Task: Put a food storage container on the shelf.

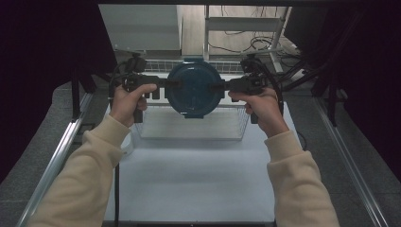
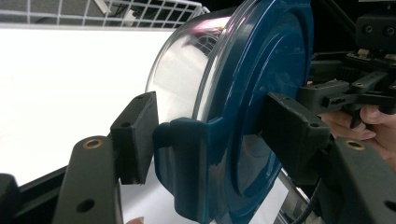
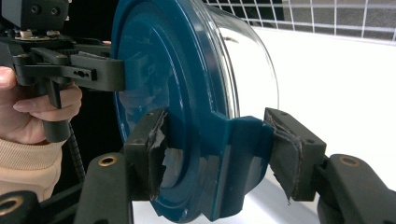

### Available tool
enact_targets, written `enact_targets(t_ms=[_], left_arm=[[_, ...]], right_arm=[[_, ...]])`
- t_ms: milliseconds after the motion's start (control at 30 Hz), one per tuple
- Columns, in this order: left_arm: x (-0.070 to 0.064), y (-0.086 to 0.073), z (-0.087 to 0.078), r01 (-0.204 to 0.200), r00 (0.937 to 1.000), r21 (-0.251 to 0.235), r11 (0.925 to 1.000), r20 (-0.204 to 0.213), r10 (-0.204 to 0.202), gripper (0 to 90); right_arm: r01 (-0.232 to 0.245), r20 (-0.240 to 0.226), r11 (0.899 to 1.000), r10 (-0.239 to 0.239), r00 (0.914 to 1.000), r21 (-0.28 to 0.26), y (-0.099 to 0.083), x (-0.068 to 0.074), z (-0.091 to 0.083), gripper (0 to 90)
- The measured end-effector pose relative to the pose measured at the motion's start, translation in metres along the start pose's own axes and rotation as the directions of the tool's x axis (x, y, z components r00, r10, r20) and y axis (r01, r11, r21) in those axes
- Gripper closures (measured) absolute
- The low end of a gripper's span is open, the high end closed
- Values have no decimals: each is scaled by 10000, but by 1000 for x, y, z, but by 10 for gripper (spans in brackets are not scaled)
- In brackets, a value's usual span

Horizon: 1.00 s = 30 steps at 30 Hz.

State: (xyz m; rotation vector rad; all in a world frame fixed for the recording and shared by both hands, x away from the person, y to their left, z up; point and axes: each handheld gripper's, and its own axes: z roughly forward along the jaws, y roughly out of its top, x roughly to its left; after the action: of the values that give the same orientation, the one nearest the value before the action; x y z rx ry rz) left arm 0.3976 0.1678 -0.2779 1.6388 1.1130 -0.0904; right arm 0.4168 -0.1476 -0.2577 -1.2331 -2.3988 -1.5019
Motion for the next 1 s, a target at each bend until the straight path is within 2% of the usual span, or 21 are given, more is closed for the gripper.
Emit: enact_targets(t_ms=[233,433,833,1000], left_arm=[[12,11,3,192,9997,-82,9998,147,-191,372],[20,14,7,338,9993,-75,9994,131,-337,371],[42,20,17,869,9962,98,9962,33,-870,372],[50,21,23,1128,9936,163,9935,-42,-1127,372]], right_arm=[[13,92,10000,-14,10000,28,15,-4,6,415],[-61,52,9999,60,10000,145,21,-11,13,416],[-452,-160,9984,457,9988,332,26,-32,32,416],[-750,-235,9962,761,9968,435,28,-41,40,418]])
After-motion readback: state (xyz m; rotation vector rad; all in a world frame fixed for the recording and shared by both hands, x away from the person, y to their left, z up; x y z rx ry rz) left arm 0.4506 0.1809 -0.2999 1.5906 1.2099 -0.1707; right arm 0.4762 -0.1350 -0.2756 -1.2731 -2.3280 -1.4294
